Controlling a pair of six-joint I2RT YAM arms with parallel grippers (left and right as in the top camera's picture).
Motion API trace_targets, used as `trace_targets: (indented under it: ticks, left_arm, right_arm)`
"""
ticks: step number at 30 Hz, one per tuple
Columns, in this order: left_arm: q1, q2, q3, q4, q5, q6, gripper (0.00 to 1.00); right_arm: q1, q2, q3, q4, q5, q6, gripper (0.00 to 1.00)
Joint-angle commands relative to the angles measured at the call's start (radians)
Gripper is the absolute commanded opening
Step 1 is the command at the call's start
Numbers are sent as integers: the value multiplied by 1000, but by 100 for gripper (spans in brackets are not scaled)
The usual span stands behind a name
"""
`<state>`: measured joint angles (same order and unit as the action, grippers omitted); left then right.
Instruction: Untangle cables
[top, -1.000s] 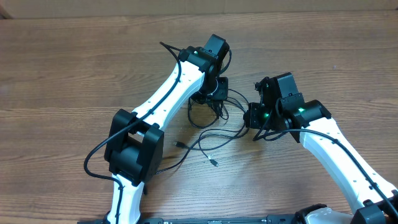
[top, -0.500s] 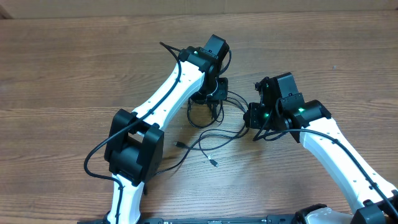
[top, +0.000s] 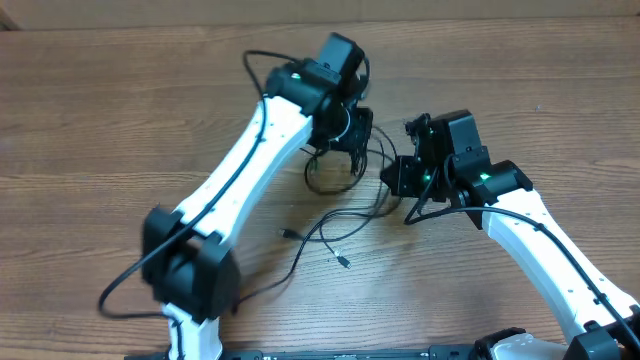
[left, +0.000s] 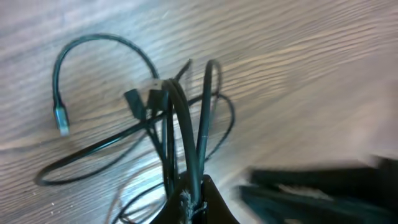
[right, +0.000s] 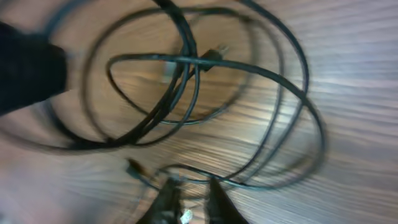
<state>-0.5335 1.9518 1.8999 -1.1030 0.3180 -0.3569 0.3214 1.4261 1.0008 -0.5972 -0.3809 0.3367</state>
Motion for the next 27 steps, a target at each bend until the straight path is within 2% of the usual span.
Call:
trace_targets:
  ticks: [1,5,11,13,19,21,27]
  left_arm:
    - [13,-56,27,0,87,28,4]
    - [18,-60,27,0,168,28,4]
    - [18,-60,27,1,212,28,4]
    - [18,-61,27,1,229,28,4]
    - [19,-69,27,8,267,28,4]
    - [19,-74,27,9,267,27,4]
    - [30,-96,27,12,263,27,4]
  right_arm:
    - [4,1,15,53,-137,-5,22]
    - [4,1,15,105,-209,-4,24]
    - [4,1,15,134,-224,8,25]
    - [4,1,15,141,-224,8,33]
    - [3,1,15,152,-223,39,36]
    - [2,1,15,164,-212,78,36]
    - [-13,1,15,212,-115,365,36]
